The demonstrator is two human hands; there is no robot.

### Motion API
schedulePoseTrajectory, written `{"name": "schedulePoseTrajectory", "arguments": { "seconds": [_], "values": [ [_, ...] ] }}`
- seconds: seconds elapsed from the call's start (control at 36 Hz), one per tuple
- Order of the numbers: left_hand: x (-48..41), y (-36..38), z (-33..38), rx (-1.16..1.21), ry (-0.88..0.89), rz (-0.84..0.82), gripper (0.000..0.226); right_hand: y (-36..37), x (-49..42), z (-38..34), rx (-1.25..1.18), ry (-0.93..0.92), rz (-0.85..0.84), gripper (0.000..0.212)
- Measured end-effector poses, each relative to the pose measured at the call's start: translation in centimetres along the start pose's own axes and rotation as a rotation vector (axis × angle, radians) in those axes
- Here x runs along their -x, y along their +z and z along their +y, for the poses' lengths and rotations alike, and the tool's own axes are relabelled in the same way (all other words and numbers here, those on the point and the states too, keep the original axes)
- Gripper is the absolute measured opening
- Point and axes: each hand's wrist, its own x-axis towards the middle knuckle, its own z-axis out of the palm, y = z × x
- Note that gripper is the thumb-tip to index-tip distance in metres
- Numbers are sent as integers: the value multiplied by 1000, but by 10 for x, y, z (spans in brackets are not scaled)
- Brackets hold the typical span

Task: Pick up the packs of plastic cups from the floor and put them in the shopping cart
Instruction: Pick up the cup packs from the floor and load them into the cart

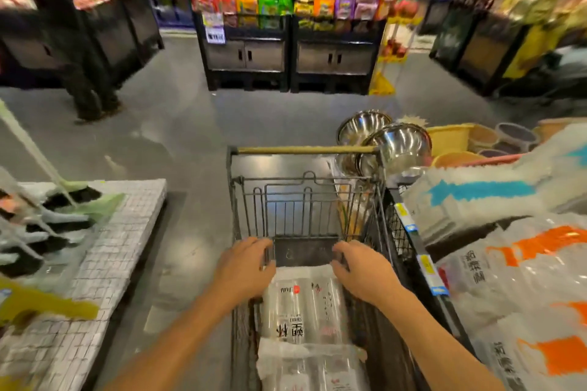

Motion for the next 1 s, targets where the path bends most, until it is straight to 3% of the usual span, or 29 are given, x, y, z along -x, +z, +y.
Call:
{"name": "schedulePoseTrajectory", "arguments": {
  "seconds": [0.25, 0.42, 0.67, 1.0],
  "values": [
    [55, -115, 10, 25, -115, 237, 44, -113, -3, -68, 20, -220, 112, 42],
    [137, -146, 6, 23, -333, 359, 44, -140, 12, -118, 9, -424, 82, 42],
    [281, -157, 1, 24, -624, 543, 40, -132, 55, -220, -50, -749, 29, 42],
    [529, -130, -12, 47, -1029, 806, 41, -81, 207, -391, -66, -1222, -103, 38]
  ]
}}
